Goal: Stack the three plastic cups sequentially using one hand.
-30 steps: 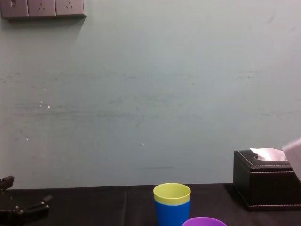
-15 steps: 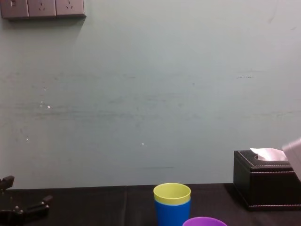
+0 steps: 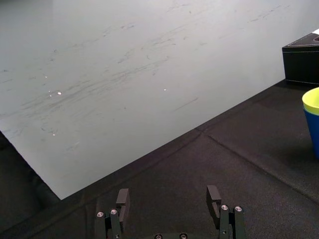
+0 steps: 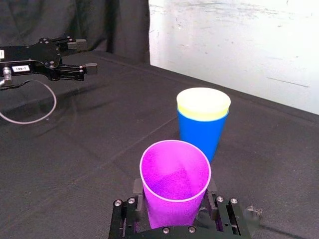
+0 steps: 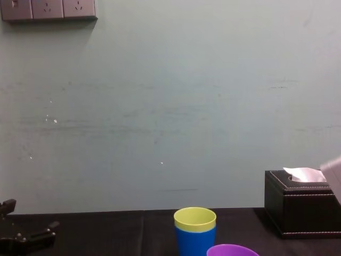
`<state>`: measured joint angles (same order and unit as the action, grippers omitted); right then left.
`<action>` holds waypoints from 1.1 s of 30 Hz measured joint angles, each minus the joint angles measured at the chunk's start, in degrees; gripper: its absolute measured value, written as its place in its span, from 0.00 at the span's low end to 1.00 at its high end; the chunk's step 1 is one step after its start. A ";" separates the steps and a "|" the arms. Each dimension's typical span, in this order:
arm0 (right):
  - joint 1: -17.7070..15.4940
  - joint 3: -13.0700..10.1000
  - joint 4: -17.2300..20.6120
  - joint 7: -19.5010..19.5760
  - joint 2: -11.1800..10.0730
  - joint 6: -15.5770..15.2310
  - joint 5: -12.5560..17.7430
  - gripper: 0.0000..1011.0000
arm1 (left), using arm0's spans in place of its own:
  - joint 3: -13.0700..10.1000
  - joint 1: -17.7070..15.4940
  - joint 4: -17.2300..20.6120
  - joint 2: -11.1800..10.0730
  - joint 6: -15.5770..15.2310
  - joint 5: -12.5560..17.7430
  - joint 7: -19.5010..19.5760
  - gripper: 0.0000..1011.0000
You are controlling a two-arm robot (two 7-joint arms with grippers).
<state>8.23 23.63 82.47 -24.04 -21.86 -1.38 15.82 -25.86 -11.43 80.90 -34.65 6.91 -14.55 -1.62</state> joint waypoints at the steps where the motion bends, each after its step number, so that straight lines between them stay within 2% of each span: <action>1: -0.04 0.00 0.24 -0.02 -0.11 -0.02 -0.02 0.71 | 0.00 0.00 0.00 0.00 0.00 0.00 0.00 1.00; 8: -0.26 -0.74 4.08 -0.34 -1.65 -1.68 -0.14 0.71 | 0.00 0.00 0.00 0.00 0.00 0.00 0.00 1.00; 16: 1.39 -2.05 8.03 -1.68 -3.49 -6.12 1.87 0.71 | 0.00 0.00 0.00 0.00 0.00 0.00 0.00 1.00; 25: 7.80 -2.13 9.38 -2.05 -3.76 -9.65 3.52 0.71 | 0.00 0.00 0.00 0.00 0.00 0.00 0.00 1.00; 29: 10.86 -1.19 8.49 -1.97 -3.12 -11.06 3.77 0.71 | 0.00 0.00 0.00 0.00 0.00 0.00 0.00 1.00; 33: 12.59 -0.52 7.37 -1.75 -2.53 -11.47 3.84 0.71 | 0.00 0.00 0.00 0.00 0.00 0.00 0.00 1.00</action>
<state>20.82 23.11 89.85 -25.79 -24.38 -12.85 19.67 -25.86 -11.43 80.90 -34.65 6.91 -14.55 -1.62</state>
